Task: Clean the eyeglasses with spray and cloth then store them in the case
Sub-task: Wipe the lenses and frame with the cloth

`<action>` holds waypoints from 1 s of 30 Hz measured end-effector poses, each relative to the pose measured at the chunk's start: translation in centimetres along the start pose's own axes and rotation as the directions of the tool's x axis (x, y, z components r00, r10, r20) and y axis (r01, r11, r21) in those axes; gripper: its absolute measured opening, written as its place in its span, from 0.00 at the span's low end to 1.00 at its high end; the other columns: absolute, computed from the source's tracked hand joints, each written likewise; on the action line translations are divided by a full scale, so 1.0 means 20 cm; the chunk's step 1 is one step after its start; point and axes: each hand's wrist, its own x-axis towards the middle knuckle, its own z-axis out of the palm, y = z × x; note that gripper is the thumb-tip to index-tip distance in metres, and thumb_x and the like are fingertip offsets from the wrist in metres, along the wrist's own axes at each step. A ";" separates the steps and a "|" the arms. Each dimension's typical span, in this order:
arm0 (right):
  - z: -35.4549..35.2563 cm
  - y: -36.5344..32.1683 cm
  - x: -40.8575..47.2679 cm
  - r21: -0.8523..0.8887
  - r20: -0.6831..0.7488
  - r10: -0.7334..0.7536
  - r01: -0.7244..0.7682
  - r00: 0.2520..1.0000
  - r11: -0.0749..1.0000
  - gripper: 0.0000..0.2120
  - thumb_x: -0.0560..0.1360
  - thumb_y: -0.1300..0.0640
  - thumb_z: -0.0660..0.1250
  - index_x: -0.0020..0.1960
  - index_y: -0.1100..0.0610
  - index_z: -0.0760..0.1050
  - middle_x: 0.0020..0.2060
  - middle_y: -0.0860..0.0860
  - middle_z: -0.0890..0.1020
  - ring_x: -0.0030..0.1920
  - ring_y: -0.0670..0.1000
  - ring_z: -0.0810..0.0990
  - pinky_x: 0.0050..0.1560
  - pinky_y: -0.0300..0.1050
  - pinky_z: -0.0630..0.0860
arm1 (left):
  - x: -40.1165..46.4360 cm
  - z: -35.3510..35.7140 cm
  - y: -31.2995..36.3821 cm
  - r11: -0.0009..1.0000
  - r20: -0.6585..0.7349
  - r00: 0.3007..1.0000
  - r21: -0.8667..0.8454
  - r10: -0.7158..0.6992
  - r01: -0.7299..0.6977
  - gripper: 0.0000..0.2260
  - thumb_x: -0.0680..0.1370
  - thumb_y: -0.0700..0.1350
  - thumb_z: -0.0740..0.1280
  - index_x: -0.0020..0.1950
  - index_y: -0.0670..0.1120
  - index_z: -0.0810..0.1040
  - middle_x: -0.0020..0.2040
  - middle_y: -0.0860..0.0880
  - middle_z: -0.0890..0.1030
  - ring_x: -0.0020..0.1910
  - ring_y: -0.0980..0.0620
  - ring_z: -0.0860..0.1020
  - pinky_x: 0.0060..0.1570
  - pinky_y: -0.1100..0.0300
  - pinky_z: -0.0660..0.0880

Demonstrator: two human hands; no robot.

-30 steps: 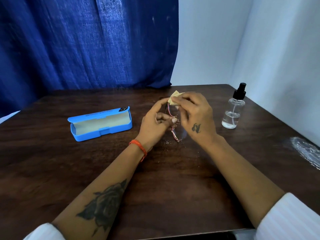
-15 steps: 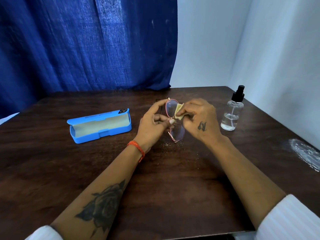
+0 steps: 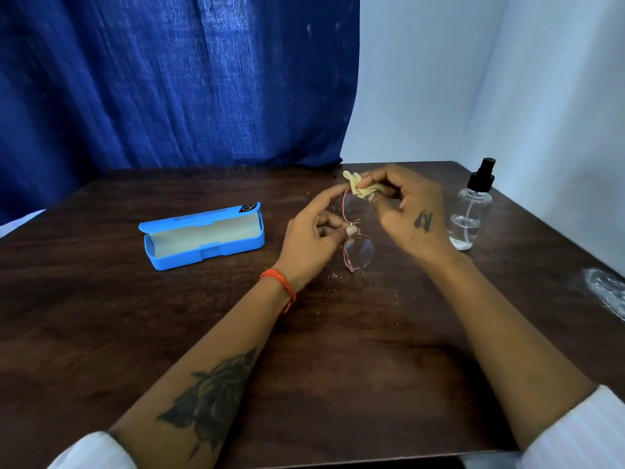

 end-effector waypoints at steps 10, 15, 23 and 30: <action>-0.01 0.02 -0.01 0.141 0.264 0.340 -0.384 0.903 0.912 0.14 0.68 0.69 0.69 0.37 0.50 0.76 0.37 0.50 0.83 0.43 0.52 0.82 0.49 0.56 0.80 | 0.03 -0.04 0.01 0.993 -0.155 0.988 -0.115 -0.008 -0.010 0.26 0.72 0.33 0.68 0.65 0.53 0.68 0.42 0.39 0.81 0.45 0.47 0.79 0.54 0.47 0.77; 0.00 -0.01 -0.02 0.041 0.256 0.115 -0.130 0.960 0.991 0.09 0.70 0.68 0.68 0.42 0.54 0.78 0.38 0.39 0.80 0.38 0.36 0.77 0.40 0.27 0.71 | 0.03 -0.04 0.01 0.991 -0.166 0.986 -0.136 -0.007 -0.016 0.26 0.73 0.33 0.68 0.64 0.54 0.67 0.47 0.43 0.81 0.48 0.50 0.80 0.55 0.48 0.77; -0.02 -0.01 -0.02 -0.028 0.291 0.148 -0.146 0.945 0.989 0.11 0.69 0.68 0.69 0.39 0.52 0.77 0.35 0.40 0.79 0.35 0.35 0.77 0.36 0.27 0.71 | 0.04 -0.06 0.01 0.993 -0.210 0.977 -0.111 0.027 -0.051 0.26 0.73 0.32 0.66 0.64 0.55 0.65 0.45 0.48 0.80 0.49 0.50 0.80 0.55 0.49 0.77; -0.03 -0.02 -0.02 0.174 0.542 0.487 -0.659 0.685 0.732 0.10 0.71 0.74 0.65 0.41 0.60 0.73 0.38 0.57 0.81 0.29 0.46 0.82 0.26 0.33 0.74 | 0.04 -0.08 0.02 0.982 -0.311 0.950 -0.164 0.036 -0.091 0.26 0.73 0.31 0.66 0.59 0.59 0.66 0.57 0.38 0.77 0.50 0.52 0.77 0.55 0.52 0.76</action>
